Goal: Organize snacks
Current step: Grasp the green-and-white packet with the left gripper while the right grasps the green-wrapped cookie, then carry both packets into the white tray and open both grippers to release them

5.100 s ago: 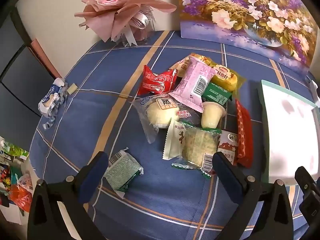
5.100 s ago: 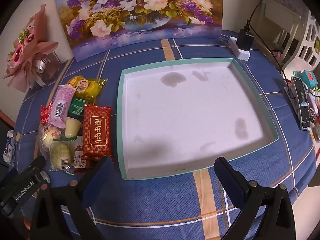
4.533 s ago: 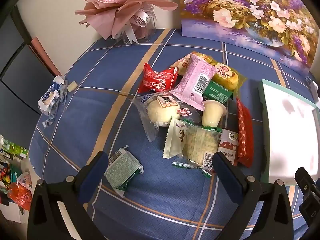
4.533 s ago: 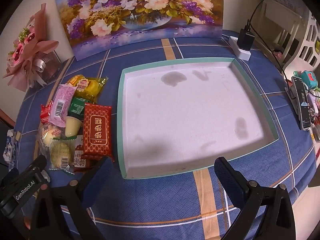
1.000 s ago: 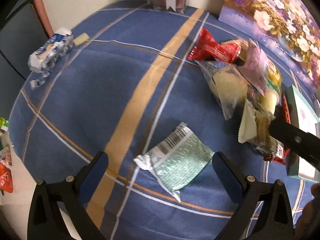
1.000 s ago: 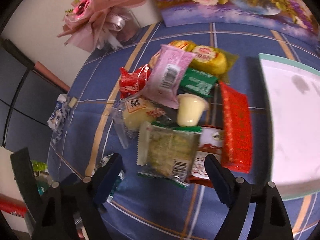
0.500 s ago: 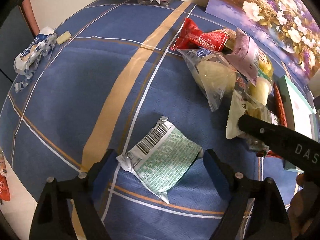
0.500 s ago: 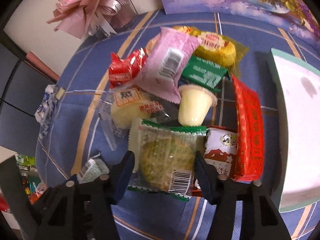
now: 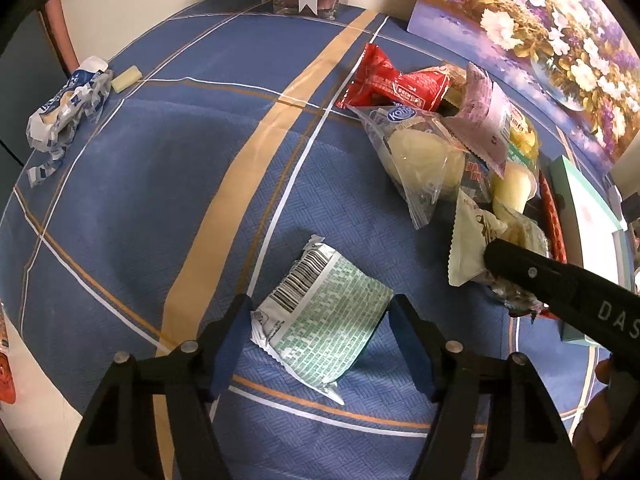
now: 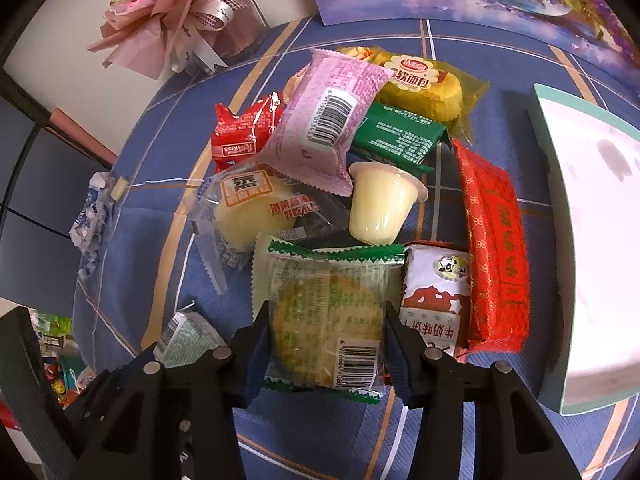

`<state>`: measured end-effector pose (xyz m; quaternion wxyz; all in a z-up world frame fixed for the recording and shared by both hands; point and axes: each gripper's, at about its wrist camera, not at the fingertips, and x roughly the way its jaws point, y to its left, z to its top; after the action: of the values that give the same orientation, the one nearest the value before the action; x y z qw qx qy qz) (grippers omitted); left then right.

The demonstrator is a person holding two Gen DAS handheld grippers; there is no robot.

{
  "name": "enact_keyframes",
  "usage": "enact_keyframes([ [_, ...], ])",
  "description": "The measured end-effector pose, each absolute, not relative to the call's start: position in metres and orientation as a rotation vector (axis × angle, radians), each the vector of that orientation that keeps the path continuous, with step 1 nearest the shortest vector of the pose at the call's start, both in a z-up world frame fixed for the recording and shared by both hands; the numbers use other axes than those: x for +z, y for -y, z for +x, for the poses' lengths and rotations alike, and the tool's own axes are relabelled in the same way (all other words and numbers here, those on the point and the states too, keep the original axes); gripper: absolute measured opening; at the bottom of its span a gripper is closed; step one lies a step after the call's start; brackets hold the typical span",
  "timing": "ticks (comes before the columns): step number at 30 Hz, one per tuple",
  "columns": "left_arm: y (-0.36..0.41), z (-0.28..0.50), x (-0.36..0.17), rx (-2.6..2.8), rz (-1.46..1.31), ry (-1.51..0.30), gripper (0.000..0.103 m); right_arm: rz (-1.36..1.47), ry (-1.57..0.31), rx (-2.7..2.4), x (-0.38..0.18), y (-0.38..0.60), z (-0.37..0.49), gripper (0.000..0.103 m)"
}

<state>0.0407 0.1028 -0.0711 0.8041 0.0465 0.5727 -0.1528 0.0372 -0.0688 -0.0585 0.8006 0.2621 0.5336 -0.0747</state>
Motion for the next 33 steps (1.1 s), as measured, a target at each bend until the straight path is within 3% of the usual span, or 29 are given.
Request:
enact_keyframes([
  [2,-0.107,0.041,-0.069,-0.319,0.095,-1.224,0.063,0.556,-1.141,-0.16,-0.055,0.069,0.035,0.053],
  [14,-0.12,0.048,-0.068,-0.266,0.059,-1.21,0.063,0.578,-1.102,-0.153,-0.035,0.077,0.018,0.053],
  [24,-0.114,0.04,-0.028,-0.262,0.043,-1.149,0.063,0.633,-1.032,-0.144,-0.006,0.096,-0.006,0.052],
  [33,-0.046,0.03,0.009,-0.389,0.086,-1.126,0.063,0.662,-1.002,-0.327,0.008,0.147,-0.041,0.053],
])
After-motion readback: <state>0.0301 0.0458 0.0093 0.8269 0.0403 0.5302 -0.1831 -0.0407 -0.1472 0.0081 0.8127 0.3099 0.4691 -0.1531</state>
